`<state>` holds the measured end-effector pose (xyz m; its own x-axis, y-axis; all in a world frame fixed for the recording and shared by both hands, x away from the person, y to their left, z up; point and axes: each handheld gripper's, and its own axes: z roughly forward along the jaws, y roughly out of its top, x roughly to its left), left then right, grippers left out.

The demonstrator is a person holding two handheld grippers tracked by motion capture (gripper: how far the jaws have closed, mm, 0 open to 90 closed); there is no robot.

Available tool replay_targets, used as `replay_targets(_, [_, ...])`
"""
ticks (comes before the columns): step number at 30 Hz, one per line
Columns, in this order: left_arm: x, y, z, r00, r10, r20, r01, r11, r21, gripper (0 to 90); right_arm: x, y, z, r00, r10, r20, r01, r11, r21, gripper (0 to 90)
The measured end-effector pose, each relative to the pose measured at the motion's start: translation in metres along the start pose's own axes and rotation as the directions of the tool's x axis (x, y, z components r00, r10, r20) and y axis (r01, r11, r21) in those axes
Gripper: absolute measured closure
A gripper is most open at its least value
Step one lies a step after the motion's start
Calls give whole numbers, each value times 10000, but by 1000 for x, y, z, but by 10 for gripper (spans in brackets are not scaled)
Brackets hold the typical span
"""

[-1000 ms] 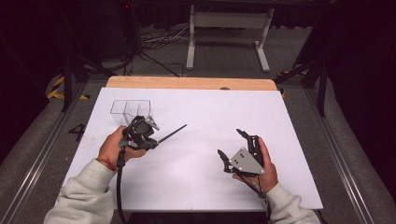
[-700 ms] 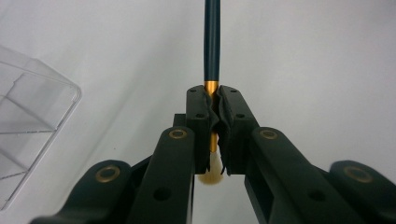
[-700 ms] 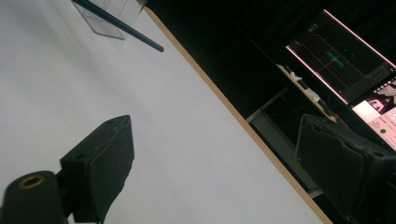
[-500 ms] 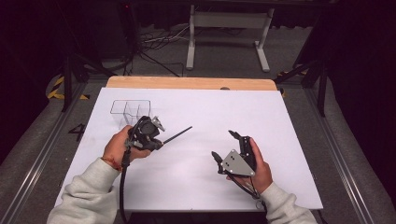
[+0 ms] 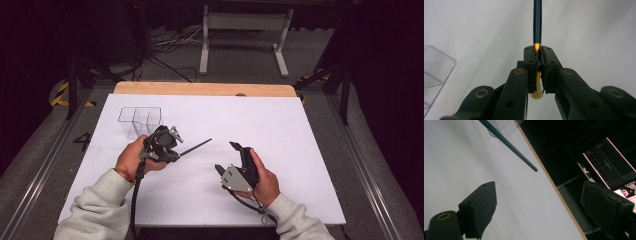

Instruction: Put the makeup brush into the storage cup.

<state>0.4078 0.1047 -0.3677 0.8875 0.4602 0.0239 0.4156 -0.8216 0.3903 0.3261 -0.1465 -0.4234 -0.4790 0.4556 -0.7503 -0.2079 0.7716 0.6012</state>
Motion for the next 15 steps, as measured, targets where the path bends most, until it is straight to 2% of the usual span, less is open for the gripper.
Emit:
replay_targets(8, [-7,7,5,9996,218,151,-218,9998,20,836,15,13,12,9958,-915,8,915,9958,36,187])
replay_targets(10, [-9,9,5,9994,308,178,-310,9995,109,836,20,17,17,9904,-1383,-21,1383,9904,61,204])
replay_targets(15, [-12,12,7,9990,367,237,-369,9993,91,836,29,24,23,9815,-1914,-36,1914,9815,29,259])
